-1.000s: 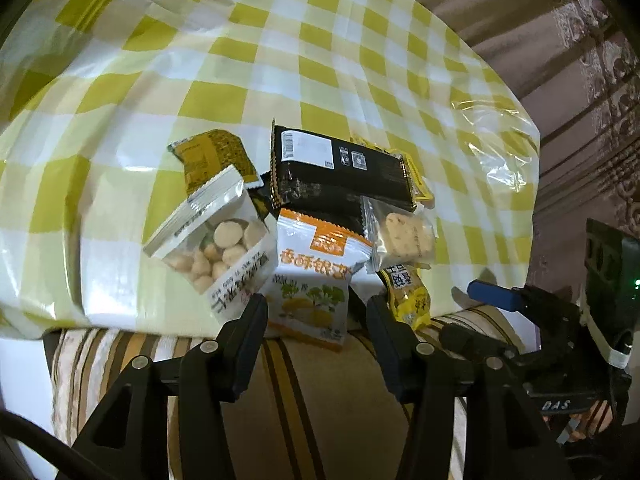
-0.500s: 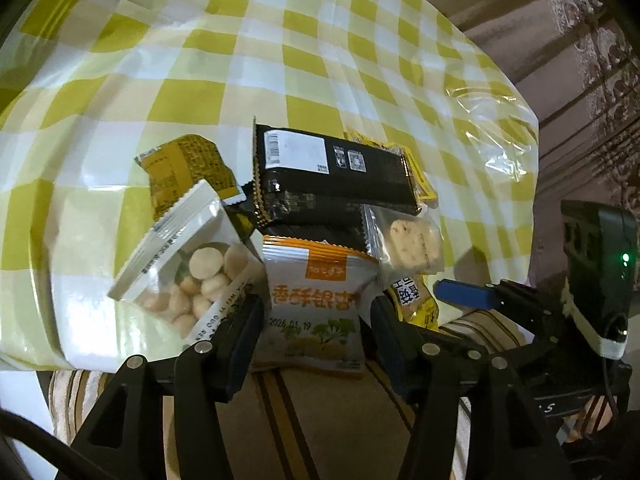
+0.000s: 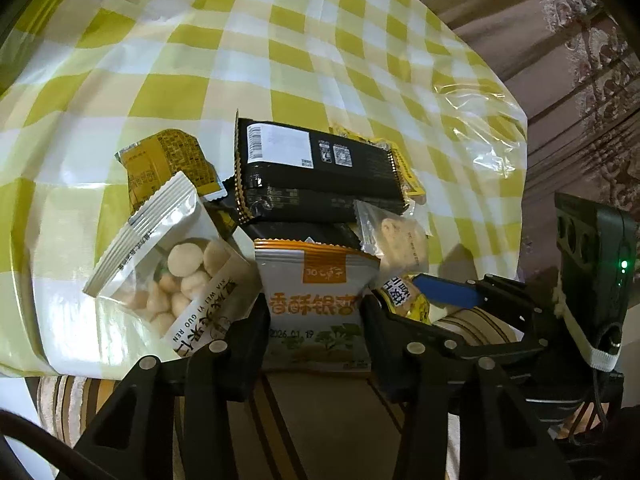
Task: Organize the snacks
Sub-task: 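Grasp the orange-white biscuit packet with the left gripper while the right gripper grasps a yellow packet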
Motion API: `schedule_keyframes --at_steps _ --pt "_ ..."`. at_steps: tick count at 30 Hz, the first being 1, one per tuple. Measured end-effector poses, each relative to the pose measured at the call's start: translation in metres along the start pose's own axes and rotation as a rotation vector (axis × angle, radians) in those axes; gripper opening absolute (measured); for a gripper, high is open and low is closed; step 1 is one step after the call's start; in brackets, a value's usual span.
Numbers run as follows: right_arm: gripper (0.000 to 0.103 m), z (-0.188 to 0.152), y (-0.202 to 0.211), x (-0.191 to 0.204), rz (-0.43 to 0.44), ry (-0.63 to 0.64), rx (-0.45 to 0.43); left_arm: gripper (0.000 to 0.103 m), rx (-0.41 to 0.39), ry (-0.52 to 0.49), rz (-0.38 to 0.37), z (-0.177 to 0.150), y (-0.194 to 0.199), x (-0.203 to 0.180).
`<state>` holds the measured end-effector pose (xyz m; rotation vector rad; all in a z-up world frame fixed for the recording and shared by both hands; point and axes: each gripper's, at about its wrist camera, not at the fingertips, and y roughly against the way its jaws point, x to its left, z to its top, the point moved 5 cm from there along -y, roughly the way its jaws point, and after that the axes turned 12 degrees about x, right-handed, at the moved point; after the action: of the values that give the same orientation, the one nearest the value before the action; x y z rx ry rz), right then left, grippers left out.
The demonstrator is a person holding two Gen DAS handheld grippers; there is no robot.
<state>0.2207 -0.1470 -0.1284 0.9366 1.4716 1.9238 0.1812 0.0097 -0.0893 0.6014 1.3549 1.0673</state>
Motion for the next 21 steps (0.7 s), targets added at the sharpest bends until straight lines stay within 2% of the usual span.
schedule_keyframes --at_steps 8,21 --pt "0.055 -0.013 0.01 -0.001 0.019 0.004 -0.023 0.043 -0.029 -0.007 0.008 -0.005 0.008 -0.006" --pt "0.053 -0.031 0.037 -0.013 0.053 -0.012 -0.076 0.042 -0.055 -0.01 0.003 -0.018 0.019 -0.017"
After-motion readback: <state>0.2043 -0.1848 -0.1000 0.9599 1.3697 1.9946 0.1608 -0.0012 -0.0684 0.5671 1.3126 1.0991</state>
